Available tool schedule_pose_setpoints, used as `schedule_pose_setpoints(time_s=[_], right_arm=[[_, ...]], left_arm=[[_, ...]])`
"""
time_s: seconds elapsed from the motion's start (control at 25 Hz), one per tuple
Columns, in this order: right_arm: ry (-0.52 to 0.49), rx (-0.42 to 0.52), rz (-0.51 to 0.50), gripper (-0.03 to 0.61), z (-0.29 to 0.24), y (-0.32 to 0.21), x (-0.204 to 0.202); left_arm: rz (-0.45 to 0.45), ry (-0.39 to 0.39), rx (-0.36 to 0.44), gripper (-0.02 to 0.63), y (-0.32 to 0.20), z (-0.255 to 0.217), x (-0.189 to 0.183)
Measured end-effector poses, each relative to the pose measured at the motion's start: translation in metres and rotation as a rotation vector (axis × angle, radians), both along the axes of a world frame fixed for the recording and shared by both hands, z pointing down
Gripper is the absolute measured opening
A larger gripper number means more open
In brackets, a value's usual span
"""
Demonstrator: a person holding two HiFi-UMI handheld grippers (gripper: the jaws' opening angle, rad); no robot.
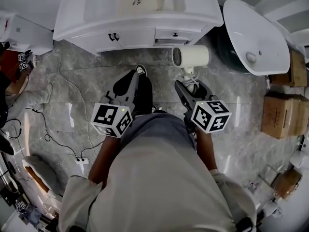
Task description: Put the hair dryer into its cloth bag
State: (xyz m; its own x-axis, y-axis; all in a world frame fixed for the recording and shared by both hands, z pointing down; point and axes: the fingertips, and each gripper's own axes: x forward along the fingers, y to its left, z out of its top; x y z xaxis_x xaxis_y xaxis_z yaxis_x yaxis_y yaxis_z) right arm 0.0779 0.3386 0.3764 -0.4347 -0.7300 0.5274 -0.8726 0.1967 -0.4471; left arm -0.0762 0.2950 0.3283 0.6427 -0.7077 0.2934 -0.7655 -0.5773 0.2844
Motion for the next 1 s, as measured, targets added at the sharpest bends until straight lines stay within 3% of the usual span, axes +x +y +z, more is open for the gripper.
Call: schedule_pose_setpoints(time_s=[1.0], right_arm=[[0.025,-0.069,0.015,0.250,-0.008,-0.209,-0.020]], left_arm=[[0.081,0.029,-0.045,0.000,-0.220,0.002,-0.002]])
